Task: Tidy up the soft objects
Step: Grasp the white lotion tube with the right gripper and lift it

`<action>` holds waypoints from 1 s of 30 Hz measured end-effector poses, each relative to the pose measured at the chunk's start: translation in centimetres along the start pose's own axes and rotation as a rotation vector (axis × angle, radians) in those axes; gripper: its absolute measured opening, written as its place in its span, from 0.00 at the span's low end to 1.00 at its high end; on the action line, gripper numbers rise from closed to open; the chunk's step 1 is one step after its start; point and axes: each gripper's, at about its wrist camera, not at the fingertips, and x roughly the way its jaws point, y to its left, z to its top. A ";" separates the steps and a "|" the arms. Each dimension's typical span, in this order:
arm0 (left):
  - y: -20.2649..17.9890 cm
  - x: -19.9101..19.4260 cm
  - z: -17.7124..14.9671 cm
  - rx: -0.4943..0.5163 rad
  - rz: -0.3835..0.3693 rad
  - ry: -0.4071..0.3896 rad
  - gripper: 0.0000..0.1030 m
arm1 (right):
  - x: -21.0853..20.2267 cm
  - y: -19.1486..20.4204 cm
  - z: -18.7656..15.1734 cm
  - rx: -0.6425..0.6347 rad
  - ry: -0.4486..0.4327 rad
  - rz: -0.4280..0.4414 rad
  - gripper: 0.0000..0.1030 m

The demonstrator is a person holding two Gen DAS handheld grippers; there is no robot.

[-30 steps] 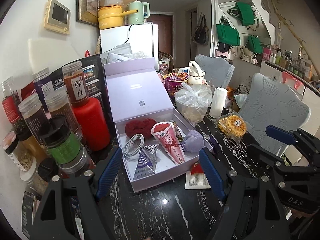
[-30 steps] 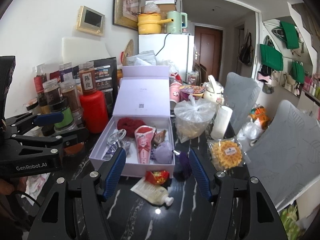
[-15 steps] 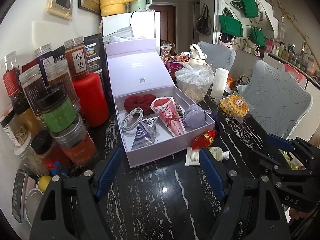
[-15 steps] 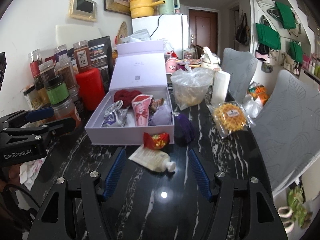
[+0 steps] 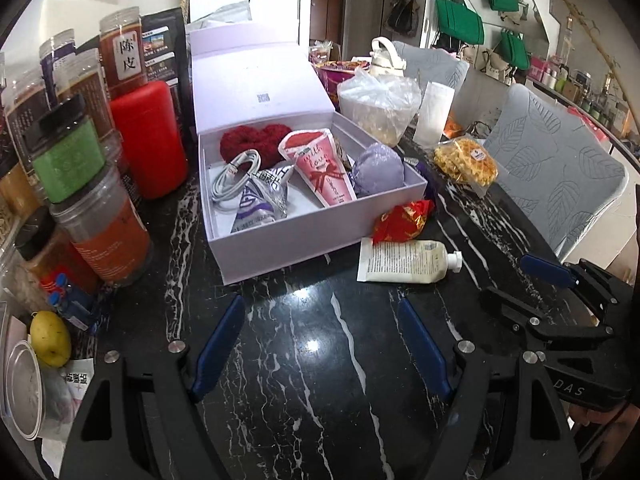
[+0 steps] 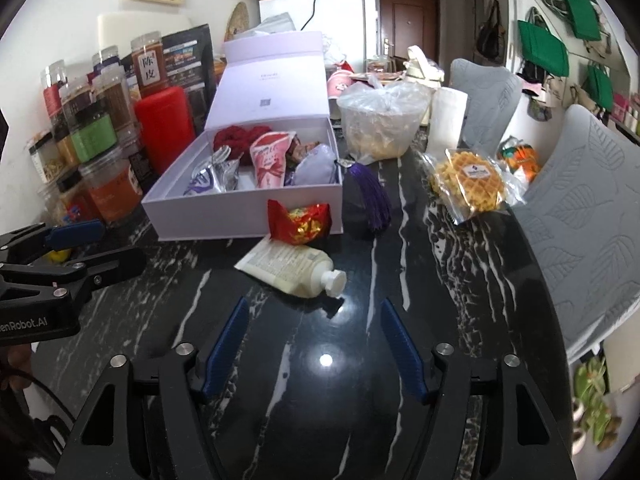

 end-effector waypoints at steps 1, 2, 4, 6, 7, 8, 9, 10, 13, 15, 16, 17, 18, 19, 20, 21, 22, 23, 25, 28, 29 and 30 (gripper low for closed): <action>-0.1 0.4 -0.1 0.003 0.003 0.007 0.77 | 0.4 -0.1 0.0 -0.005 0.004 0.002 0.70; -0.1 0.7 0.0 0.004 0.003 0.015 0.77 | 0.7 -0.2 -0.1 -0.008 0.009 0.004 0.70; 0.0 1.4 0.0 0.001 0.000 0.031 0.77 | 1.6 -0.4 0.1 -0.012 0.019 0.011 0.74; 0.3 2.0 0.1 -0.008 -0.002 0.039 0.77 | 2.6 -0.7 0.4 -0.015 0.031 0.026 0.77; 0.4 2.2 0.2 -0.013 -0.004 0.040 0.77 | 3.1 -0.8 0.5 -0.017 0.040 0.036 0.77; 0.5 2.4 0.3 -0.017 -0.004 0.039 0.77 | 3.7 -0.9 0.7 -0.022 0.052 0.050 0.77; 0.7 2.7 0.5 -0.022 -0.003 0.038 0.77 | 4.2 -1.0 0.9 -0.027 0.060 0.060 0.77; 0.8 2.9 0.6 -0.026 -0.003 0.037 0.77 | 4.7 -1.0 1.1 -0.034 0.068 0.071 0.77; 1.0 3.5 1.1 -0.033 -0.005 0.040 0.77 | 6.5 -0.9 1.7 -0.070 0.096 0.103 0.78; 1.0 3.9 1.4 -0.031 -0.007 0.042 0.77 | 7.4 -0.8 2.2 -0.095 0.109 0.120 0.78; 1.0 4.1 1.5 -0.030 -0.007 0.043 0.77 | 7.8 -0.8 2.4 -0.109 0.116 0.130 0.78; 1.0 4.2 1.6 -0.029 -0.008 0.044 0.77 | 8.1 -0.8 2.6 -0.118 0.123 0.135 0.78; 1.0 4.3 1.8 -0.029 -0.011 0.045 0.77 | 8.6 -0.8 2.8 -0.130 0.131 0.143 0.79; 0.9 4.4 1.9 -0.029 -0.013 0.045 0.77 | 9.0 -0.8 2.9 -0.143 0.140 0.156 0.80; 0.9 4.5 2.0 -0.029 -0.016 0.045 0.77 | 9.3 -0.8 3.0 -0.154 0.147 0.167 0.80; 0.9 4.5 2.1 -0.029 -0.018 0.044 0.77 | 9.6 -0.7 3.0 -0.168 0.157 0.183 0.80; 0.9 4.6 2.1 -0.028 -0.019 0.044 0.77 | 9.9 -0.7 3.0 -0.178 0.166 0.191 0.80; 0.9 4.6 2.2 -0.028 -0.019 0.043 0.77 | 10.2 -0.6 3.0 -0.189 0.174 0.197 0.80; 0.8 4.7 2.2 -0.026 -0.018 0.043 0.77 | 10.6 -0.5 3.0 -0.204 0.176 0.203 0.80; 0.8 4.9 2.3 -0.023 -0.013 0.048 0.77 | 10.6 0.0 2.9 -0.235 0.167 0.204 0.80; 0.8 5.0 2.3 -0.023 -0.013 0.050 0.77 | 10.6 0.2 2.7 -0.249 0.165 0.200 0.78; 0.8 5.0 2.3 -0.023 -0.013 0.053 0.77 | 10.5 0.4 2.6 -0.262 0.161 0.193 0.75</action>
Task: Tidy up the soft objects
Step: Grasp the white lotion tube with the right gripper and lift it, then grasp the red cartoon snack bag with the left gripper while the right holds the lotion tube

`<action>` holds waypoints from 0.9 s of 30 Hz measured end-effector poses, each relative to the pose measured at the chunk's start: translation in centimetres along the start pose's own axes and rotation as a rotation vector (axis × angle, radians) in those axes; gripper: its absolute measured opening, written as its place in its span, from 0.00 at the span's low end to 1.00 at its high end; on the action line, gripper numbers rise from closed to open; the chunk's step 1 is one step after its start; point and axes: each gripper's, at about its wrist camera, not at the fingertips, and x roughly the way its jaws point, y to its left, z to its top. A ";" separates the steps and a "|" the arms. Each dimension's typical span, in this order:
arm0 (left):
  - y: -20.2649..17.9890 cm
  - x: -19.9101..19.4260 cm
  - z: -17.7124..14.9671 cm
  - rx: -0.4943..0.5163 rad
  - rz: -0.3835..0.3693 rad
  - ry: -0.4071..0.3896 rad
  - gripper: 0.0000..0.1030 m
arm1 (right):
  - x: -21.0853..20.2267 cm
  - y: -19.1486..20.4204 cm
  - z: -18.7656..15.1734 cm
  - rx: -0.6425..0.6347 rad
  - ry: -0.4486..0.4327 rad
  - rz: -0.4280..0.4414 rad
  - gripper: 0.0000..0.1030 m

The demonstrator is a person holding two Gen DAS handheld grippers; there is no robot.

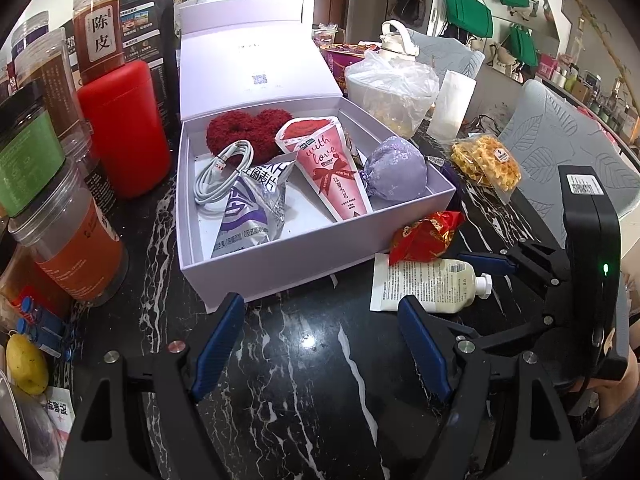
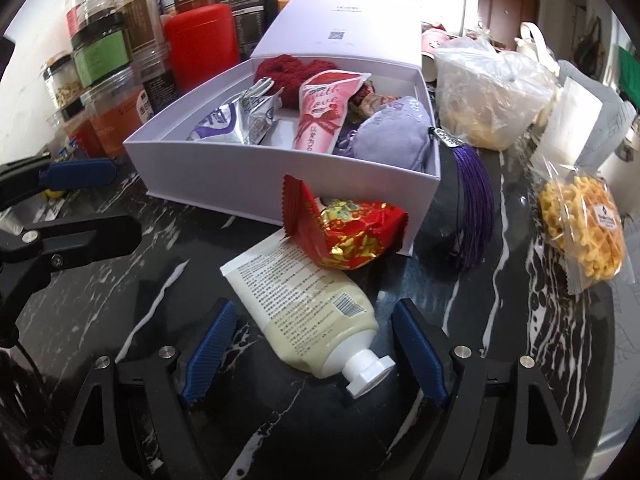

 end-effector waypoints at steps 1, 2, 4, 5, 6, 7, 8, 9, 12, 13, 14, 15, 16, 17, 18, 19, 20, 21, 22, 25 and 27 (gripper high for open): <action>0.0 0.0 0.0 0.000 0.001 0.001 0.77 | -0.1 0.3 -0.1 -0.020 -0.003 -0.016 0.68; 0.0 0.0 0.0 0.000 0.001 0.002 0.77 | -0.2 0.5 -0.3 -0.027 -0.007 -0.011 0.62; 0.0 0.0 0.0 -0.002 0.000 0.002 0.77 | -0.5 0.6 -0.5 -0.030 -0.004 -0.005 0.58; -0.1 0.0 -0.1 -0.003 -0.002 0.002 0.77 | -0.7 0.7 -0.6 -0.036 -0.002 0.000 0.54; -0.1 -0.1 -0.2 -0.004 -0.004 0.002 0.77 | -0.8 0.7 -0.7 -0.039 0.000 0.003 0.52; -0.1 -0.1 -0.2 -0.005 -0.006 0.001 0.77 | -1.0 0.9 -0.9 -0.041 0.003 0.002 0.50; -0.2 -0.2 -0.2 -0.004 -0.008 0.000 0.77 | -1.2 1.0 -1.1 -0.038 0.006 0.000 0.50; -0.3 -0.3 -0.3 -0.003 -0.010 -0.002 0.77 | -1.4 1.0 -1.3 -0.035 0.009 0.000 0.49; -0.5 -0.5 -0.4 0.002 -0.013 -0.009 0.77 | -2.3 1.2 -2.3 -0.018 0.013 -0.009 0.49; -0.6 -0.6 -0.5 0.003 -0.016 -0.010 0.77 | -2.5 1.3 -2.6 -0.012 0.015 -0.013 0.49; -0.8 -0.6 -0.5 0.003 -0.022 -0.011 0.77 | -2.9 1.3 -2.9 -0.004 0.017 -0.018 0.49; -0.9 -0.6 -0.6 0.004 -0.028 -0.011 0.77 | -3.2 1.4 -3.3 0.007 0.019 -0.024 0.49; -1.1 -0.6 -0.6 0.005 -0.036 -0.010 0.77 | -3.6 1.2 -3.7 0.018 0.021 -0.032 0.49; -1.4 -0.5 -0.7 0.008 -0.044 -0.008 0.77 | -4.0 1.0 -4.2 0.032 0.023 -0.041 0.49; -1.7 -0.4 -0.7 0.012 -0.055 -0.005 0.77 | -4.3 0.8 -4.5 0.044 0.025 -0.047 0.49; -2.1 -0.3 -0.7 0.016 -0.065 -0.002 0.77 | -4.7 0.5 -5.0 0.058 0.027 -0.054 0.49; -2.5 -0.2 -0.7 0.022 -0.077 0.001 0.77 | -5.1 0.2 -5.5 0.073 0.029 -0.063 0.49; -2.8 -0.1 -0.7 0.027 -0.087 0.003 0.77 | -5.5 -0.2 -6.0 0.092 0.030 -0.075 0.49; -3.2 0.1 -0.7 0.032 -0.096 0.005 0.77 | -5.9 -0.6 -6.5 0.110 0.032 -0.087 0.49; -4.5 0.6 -0.6 0.049 -0.117 0.008 0.77 | -6.9 -2.0 -7.7 0.167 0.033 -0.124 0.49; -5.2 1.0 -0.5 0.053 -0.125 0.011 0.77 | -7.4 -3.0 -8.4 0.206 0.031 -0.146 0.49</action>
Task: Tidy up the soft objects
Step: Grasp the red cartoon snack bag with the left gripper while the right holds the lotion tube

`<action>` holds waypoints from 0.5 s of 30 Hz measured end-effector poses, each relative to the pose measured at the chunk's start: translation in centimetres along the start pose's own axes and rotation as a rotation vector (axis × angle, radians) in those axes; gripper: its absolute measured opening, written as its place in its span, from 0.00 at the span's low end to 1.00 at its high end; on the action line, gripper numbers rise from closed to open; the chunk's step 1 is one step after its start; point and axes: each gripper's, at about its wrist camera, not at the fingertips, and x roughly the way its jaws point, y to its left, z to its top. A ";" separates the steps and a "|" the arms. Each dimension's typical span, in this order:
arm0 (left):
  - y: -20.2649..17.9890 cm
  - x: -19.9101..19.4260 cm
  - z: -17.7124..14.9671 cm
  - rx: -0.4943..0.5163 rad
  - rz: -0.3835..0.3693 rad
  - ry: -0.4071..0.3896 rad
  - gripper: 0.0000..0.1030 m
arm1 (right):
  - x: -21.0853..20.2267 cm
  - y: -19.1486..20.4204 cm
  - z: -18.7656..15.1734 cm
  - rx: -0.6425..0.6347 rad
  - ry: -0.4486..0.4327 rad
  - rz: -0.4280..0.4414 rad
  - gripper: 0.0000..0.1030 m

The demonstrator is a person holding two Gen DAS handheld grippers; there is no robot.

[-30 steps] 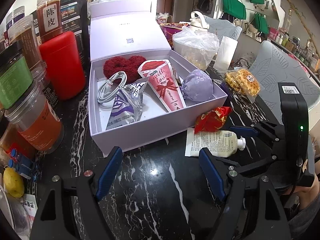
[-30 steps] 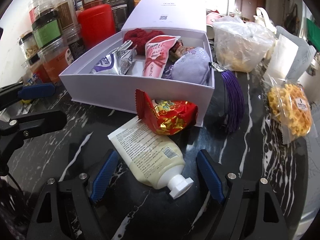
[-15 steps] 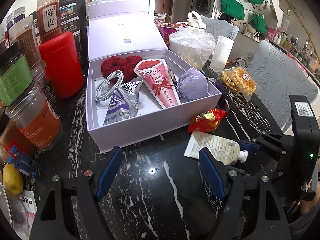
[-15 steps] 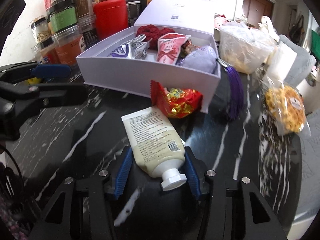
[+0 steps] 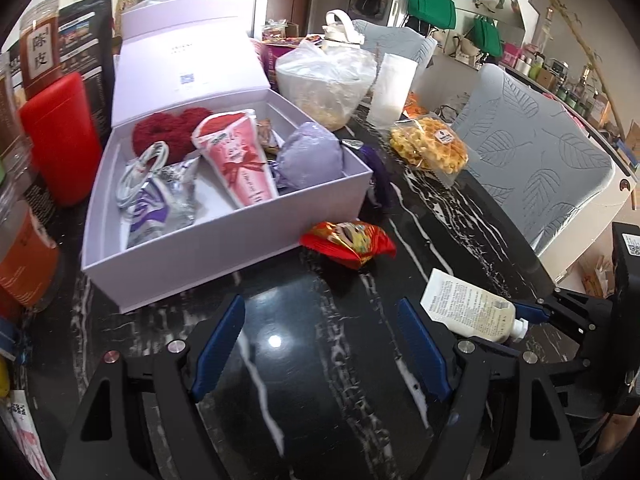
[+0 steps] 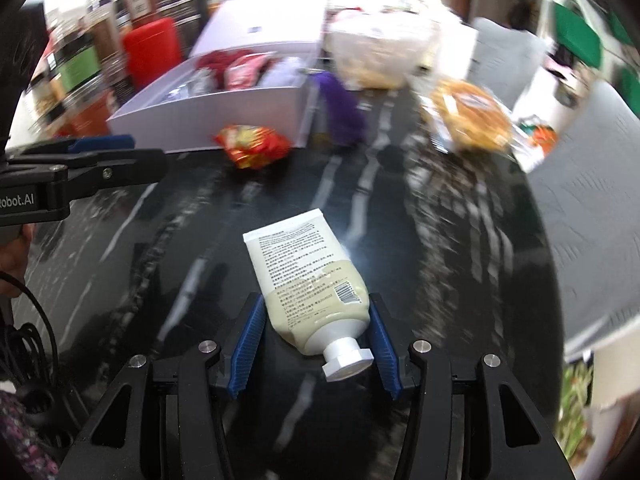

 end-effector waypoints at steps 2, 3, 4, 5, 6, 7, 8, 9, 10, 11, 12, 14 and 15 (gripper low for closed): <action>-0.6 0.5 0.2 0.000 -0.007 -0.002 0.77 | -0.2 -0.9 -0.3 0.029 -0.002 -0.020 0.49; -0.8 0.9 0.4 -0.001 -0.009 -0.004 0.77 | -0.3 -1.4 -0.3 0.042 -0.003 -0.032 0.49; -1.0 1.1 0.6 0.000 -0.011 -0.005 0.77 | -0.3 -1.7 -0.3 0.050 -0.004 -0.040 0.49; -1.3 1.4 0.7 0.001 -0.011 -0.006 0.77 | -0.3 -2.0 -0.3 0.056 -0.006 -0.045 0.49; -1.5 1.8 1.0 0.002 -0.009 -0.005 0.77 | -0.3 -2.4 -0.2 0.063 -0.008 -0.049 0.49; -1.8 2.3 1.2 0.003 -0.009 -0.003 0.77 | -0.2 -2.7 -0.2 0.070 -0.011 -0.051 0.49; -1.8 2.6 1.4 0.001 -0.012 0.000 0.77 | -0.1 -3.0 0.0 0.077 -0.013 -0.051 0.49; -1.9 3.0 1.7 -0.009 -0.019 0.003 0.77 | 0.0 -3.3 0.1 0.086 -0.015 -0.047 0.49; -1.9 3.3 2.0 -0.020 -0.026 0.005 0.77 | 0.0 -3.7 0.2 0.093 -0.017 -0.044 0.49; -2.0 3.8 2.4 -0.030 -0.033 0.010 0.77 | 0.1 -3.7 0.3 0.097 -0.017 -0.043 0.49; -2.0 4.2 2.6 -0.034 -0.036 0.015 0.77 | 0.3 -4.0 0.6 0.103 -0.018 -0.043 0.49; -2.2 5.2 3.2 -0.037 -0.038 0.032 0.77 | 0.4 -4.3 0.8 0.113 -0.018 -0.037 0.49; -2.2 5.6 3.4 -0.038 -0.037 0.039 0.77 | 0.5 -4.5 1.0 0.119 -0.018 -0.034 0.49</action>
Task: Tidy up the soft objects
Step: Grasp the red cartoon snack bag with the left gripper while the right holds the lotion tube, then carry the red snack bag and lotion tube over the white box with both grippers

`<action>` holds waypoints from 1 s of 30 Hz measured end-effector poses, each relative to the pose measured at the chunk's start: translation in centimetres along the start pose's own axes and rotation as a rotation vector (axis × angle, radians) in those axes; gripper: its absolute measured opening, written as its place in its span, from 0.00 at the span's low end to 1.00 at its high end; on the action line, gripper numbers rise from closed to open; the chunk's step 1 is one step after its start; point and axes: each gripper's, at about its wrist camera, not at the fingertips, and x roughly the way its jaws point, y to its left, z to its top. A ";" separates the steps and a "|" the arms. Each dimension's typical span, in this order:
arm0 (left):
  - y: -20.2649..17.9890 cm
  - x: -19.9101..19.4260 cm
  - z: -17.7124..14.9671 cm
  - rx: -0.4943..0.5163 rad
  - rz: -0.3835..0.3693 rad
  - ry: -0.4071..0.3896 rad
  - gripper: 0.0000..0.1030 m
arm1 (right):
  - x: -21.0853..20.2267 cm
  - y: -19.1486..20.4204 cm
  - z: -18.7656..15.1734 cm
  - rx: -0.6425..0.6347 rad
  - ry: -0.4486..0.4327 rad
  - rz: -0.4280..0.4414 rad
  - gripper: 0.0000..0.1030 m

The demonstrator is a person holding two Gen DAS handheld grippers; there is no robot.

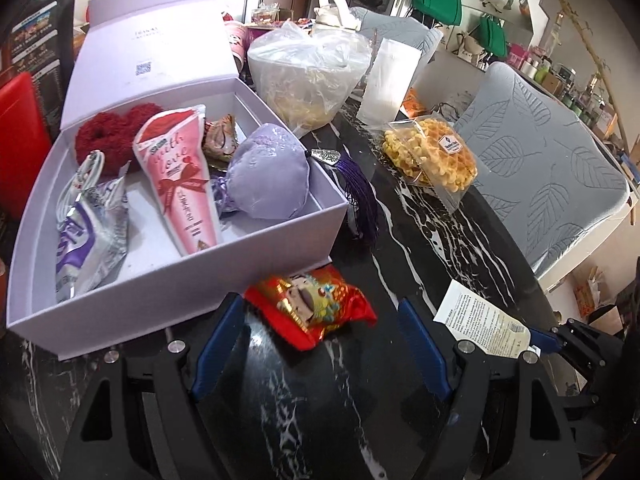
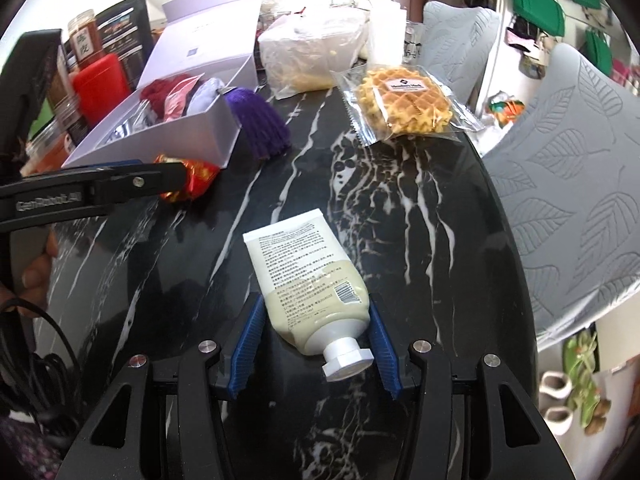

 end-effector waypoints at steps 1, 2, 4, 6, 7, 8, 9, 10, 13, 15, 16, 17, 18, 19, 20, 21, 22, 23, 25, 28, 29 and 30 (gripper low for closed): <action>0.0 0.4 0.2 -0.003 0.001 0.009 0.77 | 0.1 -0.2 0.1 0.004 0.000 0.002 0.49; 0.0 0.7 0.4 -0.008 0.005 0.018 0.77 | 0.1 -0.3 0.2 0.007 0.000 0.004 0.49; -0.1 1.4 0.7 -0.019 0.004 0.031 0.77 | 0.2 -0.5 0.4 0.012 0.000 0.006 0.49; -0.1 1.9 0.8 -0.025 0.019 0.035 0.77 | 0.4 -0.7 0.5 0.019 0.000 0.008 0.49; -0.1 2.2 0.8 -0.029 0.021 0.044 0.77 | 0.4 -0.8 0.6 0.022 0.001 0.009 0.49; -0.1 2.5 0.8 -0.033 0.029 0.054 0.77 | 0.4 -0.9 0.7 0.025 0.003 0.011 0.49; -0.2 2.7 0.8 -0.034 0.036 0.062 0.77 | 0.5 -1.0 0.8 0.025 0.003 0.013 0.49; -0.2 3.0 0.8 -0.036 0.043 0.070 0.77 | 0.5 -1.0 0.8 0.026 0.004 0.014 0.49; -0.5 3.0 0.6 -0.029 0.061 0.058 0.71 | 0.5 -1.1 0.9 0.030 0.002 0.016 0.49; -0.6 3.0 0.5 -0.025 0.092 0.050 0.57 | 0.5 -1.2 0.9 0.032 -0.001 0.016 0.49; -0.7 2.9 0.5 -0.023 0.103 0.043 0.56 | 0.5 -1.1 0.8 0.033 -0.003 0.014 0.49; -0.7 2.9 0.4 -0.020 0.101 0.039 0.55 | 0.5 -1.1 0.8 0.033 -0.004 0.012 0.49; -0.8 2.8 0.3 -0.015 0.104 0.039 0.54 | 0.5 -1.1 0.7 0.032 -0.005 0.010 0.49; -0.9 2.8 0.2 -0.008 0.105 0.038 0.53 | 0.4 -1.1 0.6 0.032 -0.006 0.008 0.49; -0.9 2.7 0.2 -0.003 0.103 0.038 0.50 | 0.4 -1.0 0.6 0.032 -0.007 0.007 0.49; -1.0 2.7 0.0 0.001 0.100 0.041 0.48 | 0.3 -1.0 0.5 0.034 -0.007 0.005 0.49; -1.1 2.6 0.0 0.003 0.095 0.045 0.47 | 0.2 -1.0 0.4 0.037 -0.008 0.005 0.49; -1.2 2.5 -0.1 0.002 0.085 0.049 0.47 | 0.2 -1.0 0.3 0.043 -0.010 0.007 0.49; -1.4 2.2 -0.4 0.000 0.069 0.056 0.47 | -0.1 -1.2 0.0 0.063 -0.015 0.014 0.49; -1.2 1.8 -0.9 -0.003 0.051 0.064 0.47 | -0.5 -1.1 -0.4 0.077 -0.021 0.015 0.49; -1.2 1.6 -1.2 -0.005 0.046 0.067 0.47 | -0.6 -1.1 -0.5 0.080 -0.022 0.015 0.49; -1.2 1.5 -1.2 -0.006 0.041 0.071 0.47 | -0.7 -1.0 -0.6 0.083 -0.023 0.016 0.49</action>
